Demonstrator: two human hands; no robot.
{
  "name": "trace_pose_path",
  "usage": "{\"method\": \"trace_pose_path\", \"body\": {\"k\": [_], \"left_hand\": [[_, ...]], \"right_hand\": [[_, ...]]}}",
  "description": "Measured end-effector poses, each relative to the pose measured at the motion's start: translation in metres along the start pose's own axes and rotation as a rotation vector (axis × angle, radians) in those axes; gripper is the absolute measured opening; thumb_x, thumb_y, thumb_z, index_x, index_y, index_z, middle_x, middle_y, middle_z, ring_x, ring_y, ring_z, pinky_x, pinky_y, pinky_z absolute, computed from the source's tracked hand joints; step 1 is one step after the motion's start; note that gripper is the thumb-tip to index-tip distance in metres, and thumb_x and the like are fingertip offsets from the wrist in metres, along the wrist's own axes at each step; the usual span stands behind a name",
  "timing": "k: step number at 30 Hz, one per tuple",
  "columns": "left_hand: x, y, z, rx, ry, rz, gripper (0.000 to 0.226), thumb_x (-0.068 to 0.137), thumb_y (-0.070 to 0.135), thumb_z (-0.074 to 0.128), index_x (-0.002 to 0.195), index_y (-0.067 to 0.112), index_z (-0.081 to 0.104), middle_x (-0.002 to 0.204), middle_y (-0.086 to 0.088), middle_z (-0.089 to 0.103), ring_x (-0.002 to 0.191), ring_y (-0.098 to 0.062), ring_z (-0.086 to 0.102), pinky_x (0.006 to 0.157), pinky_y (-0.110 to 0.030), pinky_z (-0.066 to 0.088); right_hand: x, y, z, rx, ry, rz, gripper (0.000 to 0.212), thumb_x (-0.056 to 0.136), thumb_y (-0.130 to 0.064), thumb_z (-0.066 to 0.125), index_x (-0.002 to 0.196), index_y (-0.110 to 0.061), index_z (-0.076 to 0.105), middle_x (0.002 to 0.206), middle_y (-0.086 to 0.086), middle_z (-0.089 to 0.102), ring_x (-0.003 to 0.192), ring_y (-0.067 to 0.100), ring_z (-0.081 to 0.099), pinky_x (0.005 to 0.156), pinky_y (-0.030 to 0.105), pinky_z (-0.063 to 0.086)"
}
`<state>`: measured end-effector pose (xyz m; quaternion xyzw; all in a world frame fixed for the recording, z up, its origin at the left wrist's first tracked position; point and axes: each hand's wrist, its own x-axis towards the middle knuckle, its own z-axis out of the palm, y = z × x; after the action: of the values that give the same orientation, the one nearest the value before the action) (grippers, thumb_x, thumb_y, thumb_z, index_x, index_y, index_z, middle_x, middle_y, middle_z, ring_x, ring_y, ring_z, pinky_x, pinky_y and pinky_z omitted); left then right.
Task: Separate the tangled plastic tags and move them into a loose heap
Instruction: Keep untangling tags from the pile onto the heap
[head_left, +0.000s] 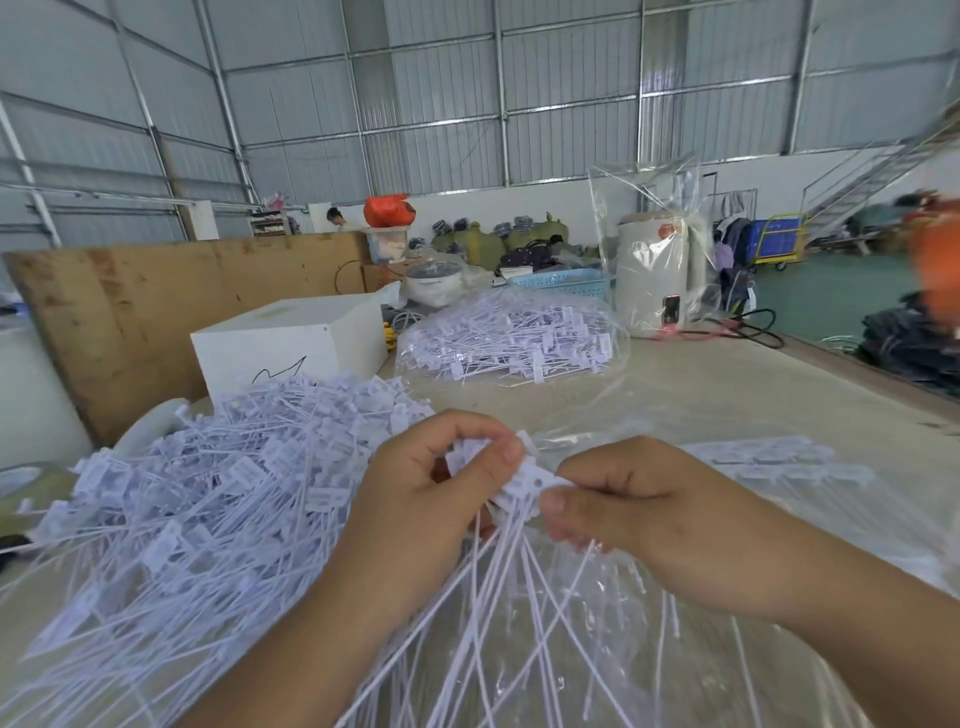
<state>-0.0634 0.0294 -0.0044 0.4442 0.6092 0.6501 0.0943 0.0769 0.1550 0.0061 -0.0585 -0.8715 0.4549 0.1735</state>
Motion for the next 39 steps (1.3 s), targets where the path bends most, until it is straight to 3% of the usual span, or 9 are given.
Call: {"method": "trace_pose_path", "body": {"k": [10, 14, 20, 25, 28, 31, 33, 36, 39], "left_hand": [[0.001, -0.005, 0.001, 0.059, -0.004, 0.028, 0.026, 0.059, 0.056, 0.066, 0.078, 0.042, 0.075, 0.069, -0.016, 0.064, 0.051, -0.018, 0.056, 0.049, -0.022, 0.05], [0.002, -0.006, 0.002, 0.037, 0.003, 0.053, 0.015, 0.065, 0.045, 0.066, 0.076, 0.04, 0.074, 0.062, 0.002, 0.066, 0.048, -0.007, 0.058, 0.049, -0.016, 0.048], [0.001, -0.005, 0.004, 0.06, 0.105, 0.097, 0.006, 0.075, 0.037, 0.068, 0.077, 0.034, 0.072, 0.059, 0.002, 0.066, 0.047, -0.005, 0.059, 0.05, -0.013, 0.046], [0.001, -0.003, 0.012, -0.083, 0.191, 0.06, 0.016, 0.084, 0.025, 0.065, 0.069, 0.029, 0.07, 0.062, 0.004, 0.067, 0.052, -0.009, 0.061, 0.054, -0.023, 0.054], [0.001, -0.002, 0.01, -0.178, 0.248, -0.015, 0.027, 0.089, 0.021, 0.063, 0.065, 0.029, 0.07, 0.061, 0.008, 0.065, 0.049, -0.005, 0.058, 0.051, -0.018, 0.05], [0.004, -0.003, 0.004, -0.143, 0.277, -0.022, 0.025, 0.088, 0.024, 0.064, 0.066, 0.032, 0.071, 0.06, 0.012, 0.065, 0.049, -0.003, 0.059, 0.051, -0.016, 0.05], [0.003, -0.002, 0.006, -0.082, 0.221, 0.006, 0.013, 0.079, 0.04, 0.066, 0.07, 0.032, 0.072, 0.063, 0.007, 0.068, 0.052, -0.006, 0.061, 0.054, -0.019, 0.052], [-0.001, -0.005, 0.011, -0.038, 0.137, 0.07, 0.016, 0.069, 0.049, 0.063, 0.071, 0.035, 0.071, 0.058, 0.007, 0.064, 0.049, -0.004, 0.06, 0.052, -0.018, 0.051], [-0.003, -0.005, 0.016, -0.042, 0.084, 0.111, 0.015, 0.081, 0.046, 0.069, 0.072, 0.034, 0.069, 0.057, 0.01, 0.061, 0.049, -0.004, 0.057, 0.053, -0.021, 0.051]], "right_hand": [[0.002, 0.007, 0.01, 0.043, 0.04, 0.023, 0.033, 0.092, -0.04, 0.056, 0.069, -0.019, 0.065, 0.069, 0.011, 0.057, 0.067, 0.031, 0.051, 0.07, 0.052, 0.044], [0.006, 0.009, 0.011, 0.053, 0.071, 0.052, 0.035, 0.08, -0.047, 0.055, 0.069, -0.016, 0.064, 0.07, 0.011, 0.053, 0.066, 0.026, 0.048, 0.066, 0.042, 0.038], [0.009, 0.009, 0.014, 0.165, 0.136, 0.037, 0.029, 0.079, -0.042, 0.057, 0.059, -0.022, 0.062, 0.066, 0.011, 0.045, 0.062, 0.024, 0.039, 0.062, 0.039, 0.031], [0.013, 0.004, 0.022, 0.255, 0.481, -0.018, 0.039, 0.092, -0.024, 0.06, 0.053, -0.022, 0.058, 0.049, -0.006, 0.044, 0.045, 0.011, 0.039, 0.044, 0.013, 0.034], [0.014, 0.006, -0.005, 0.299, 0.75, 0.018, 0.041, 0.098, -0.022, 0.053, 0.058, -0.018, 0.056, 0.049, -0.01, 0.048, 0.042, 0.003, 0.042, 0.052, 0.018, 0.042], [0.008, 0.004, -0.012, 0.239, 0.581, -0.057, 0.034, 0.094, -0.039, 0.057, 0.068, -0.02, 0.066, 0.066, -0.007, 0.056, 0.065, 0.009, 0.053, 0.072, 0.028, 0.045], [0.005, -0.001, 0.001, 0.169, 0.383, -0.137, 0.028, 0.087, -0.049, 0.061, 0.073, -0.027, 0.07, 0.08, -0.009, 0.059, 0.081, 0.006, 0.058, 0.078, 0.017, 0.044], [0.007, -0.006, 0.018, 0.197, 0.234, -0.226, 0.016, 0.081, -0.042, 0.061, 0.074, -0.039, 0.075, 0.098, -0.024, 0.057, 0.114, -0.006, 0.049, 0.088, 0.005, 0.035], [0.007, -0.003, 0.024, 0.237, 0.211, -0.268, 0.017, 0.087, -0.035, 0.061, 0.081, -0.028, 0.075, 0.105, -0.01, 0.065, 0.122, -0.006, 0.046, 0.093, 0.009, 0.035]]}}
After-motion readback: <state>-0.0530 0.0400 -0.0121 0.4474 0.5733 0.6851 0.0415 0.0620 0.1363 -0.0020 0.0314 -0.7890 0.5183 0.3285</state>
